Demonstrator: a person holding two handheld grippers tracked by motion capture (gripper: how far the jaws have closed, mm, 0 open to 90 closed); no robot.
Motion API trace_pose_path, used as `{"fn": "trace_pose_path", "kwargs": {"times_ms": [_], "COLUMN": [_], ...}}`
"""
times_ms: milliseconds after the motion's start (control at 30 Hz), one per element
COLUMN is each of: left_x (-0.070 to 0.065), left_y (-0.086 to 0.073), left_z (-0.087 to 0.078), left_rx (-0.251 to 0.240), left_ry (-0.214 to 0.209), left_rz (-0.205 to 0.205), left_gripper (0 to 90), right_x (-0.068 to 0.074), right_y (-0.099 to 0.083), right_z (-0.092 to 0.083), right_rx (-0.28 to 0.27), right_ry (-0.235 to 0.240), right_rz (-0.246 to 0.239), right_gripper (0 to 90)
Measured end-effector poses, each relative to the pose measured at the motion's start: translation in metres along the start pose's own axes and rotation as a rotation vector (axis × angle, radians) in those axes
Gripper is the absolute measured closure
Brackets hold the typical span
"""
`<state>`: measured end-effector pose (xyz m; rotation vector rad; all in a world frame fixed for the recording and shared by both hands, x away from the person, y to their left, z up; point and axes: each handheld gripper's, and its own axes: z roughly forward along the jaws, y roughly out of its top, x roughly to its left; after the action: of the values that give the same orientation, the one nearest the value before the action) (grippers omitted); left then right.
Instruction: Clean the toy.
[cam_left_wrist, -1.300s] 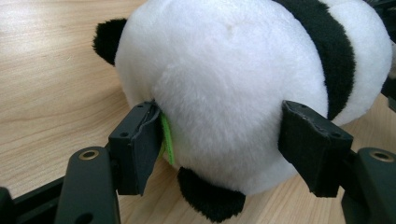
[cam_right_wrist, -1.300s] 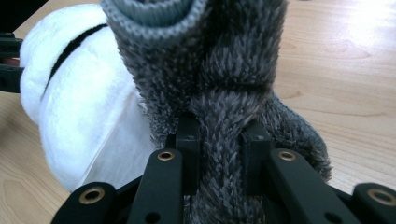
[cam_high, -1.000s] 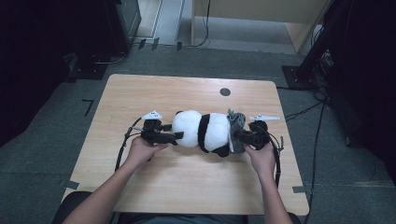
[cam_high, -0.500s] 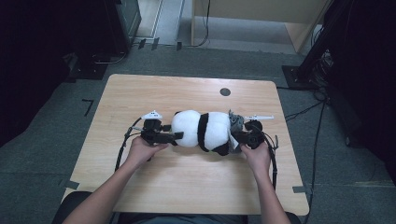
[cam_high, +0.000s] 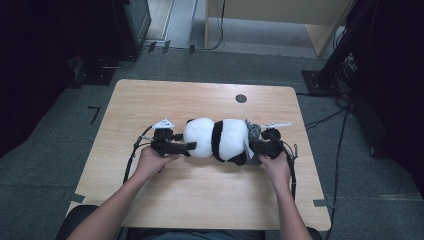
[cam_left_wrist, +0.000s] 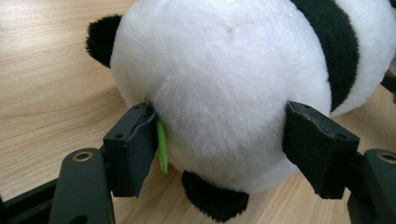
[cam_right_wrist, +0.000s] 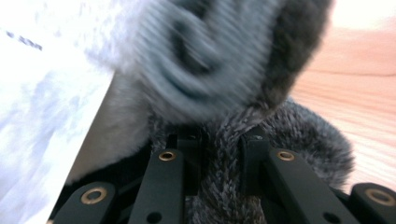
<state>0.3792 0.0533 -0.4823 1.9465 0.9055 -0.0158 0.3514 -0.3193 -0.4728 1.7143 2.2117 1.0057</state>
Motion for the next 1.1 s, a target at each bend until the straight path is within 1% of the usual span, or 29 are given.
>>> {"fn": "trace_pose_path", "kwargs": {"times_ms": [67, 133, 200, 233, 267, 300, 333, 367, 433, 500, 533, 600, 667, 700, 833, 900, 933, 1033, 1100], "left_x": [0.0, 0.0, 0.0, 0.0, 0.0, 0.0, 0.0, -0.001, -0.001, -0.001, -0.001, -0.001, -0.002, -0.002, -0.003, -0.004, -0.004, -0.004, -0.004], "left_y": [0.0, 0.0, 0.0, 0.0, 0.0, 0.0, 0.001, 0.001, 0.001, 0.001, 0.001, 0.002, 0.002, 0.002, 0.002, 0.002, 0.002, 0.002, 0.001], "left_z": [0.0, 0.0, 0.0, 0.0, 0.0, 0.0, 0.0, -0.001, 0.0, 0.0, 0.0, 0.0, 0.0, 0.0, 0.0, 0.0, 0.0, -0.001, -0.001], "left_rx": [-0.001, -0.004, -0.008, -0.009, -0.01, -0.01, -0.009, -0.009, -0.011, -0.011, -0.01, -0.009, -0.008, -0.009, -0.009, -0.008, -0.007, -0.004, -0.004], "left_ry": [-0.002, -0.005, -0.007, -0.007, -0.006, -0.005, -0.003, -0.001, 0.0, 0.0, 0.0, 0.002, 0.004, 0.006, 0.013, 0.016, 0.017, 0.021, 0.024], "left_rz": [0.001, 0.003, 0.001, -0.001, 0.0, 0.001, 0.005, 0.006, 0.007, 0.006, 0.005, 0.005, 0.006, 0.005, 0.008, 0.009, 0.01, 0.013, 0.015], "left_gripper": [28.1, 28.1, 28.4, 28.5, 28.6, 28.7, 28.9, 29.1, 29.3, 29.3, 29.3, 29.4, 29.5, 29.5, 29.8, 30.1, 30.2, 30.3, 30.4], "right_x": [-0.002, -0.001, 0.003, 0.008, 0.013, 0.022, 0.028, 0.038, 0.053, 0.073, 0.079, 0.097, 0.108, 0.115, 0.135, 0.143, 0.145, 0.151, 0.152], "right_y": [0.002, 0.005, 0.01, 0.013, 0.016, 0.02, 0.022, 0.026, 0.031, 0.035, 0.037, 0.039, 0.039, 0.039, 0.037, 0.036, 0.036, 0.032, 0.029], "right_z": [-0.013, -0.031, -0.05, -0.059, -0.068, -0.077, -0.082, -0.089, -0.095, -0.098, -0.098, -0.09, -0.08, -0.072, -0.043, -0.028, -0.023, -0.004, 0.005], "right_rx": [-0.037, -0.096, -0.156, -0.182, -0.201, -0.225, -0.239, -0.257, -0.281, -0.294, -0.297, -0.279, -0.263, -0.243, -0.183, -0.155, -0.148, -0.116, -0.091], "right_ry": [-0.016, -0.019, -0.01, -0.004, -0.003, 0.001, 0.005, 0.012, 0.03, 0.063, 0.073, 0.106, 0.131, 0.155, 0.212, 0.245, 0.258, 0.305, 0.302], "right_rz": [-0.006, -0.008, -0.014, -0.023, -0.037, -0.065, -0.08, -0.107, -0.149, -0.2, -0.22, -0.261, -0.288, -0.295, -0.328, -0.338, -0.34, -0.329, -0.334], "right_gripper": [75.5, 75.4, 75.5, 75.4, 75.4, 75.4, 75.4, 75.3, 75.3, 75.2, 75.1, 75.1, 75.1, 75.1, 75.1, 75.2, 75.1, 75.1, 75.1]}}
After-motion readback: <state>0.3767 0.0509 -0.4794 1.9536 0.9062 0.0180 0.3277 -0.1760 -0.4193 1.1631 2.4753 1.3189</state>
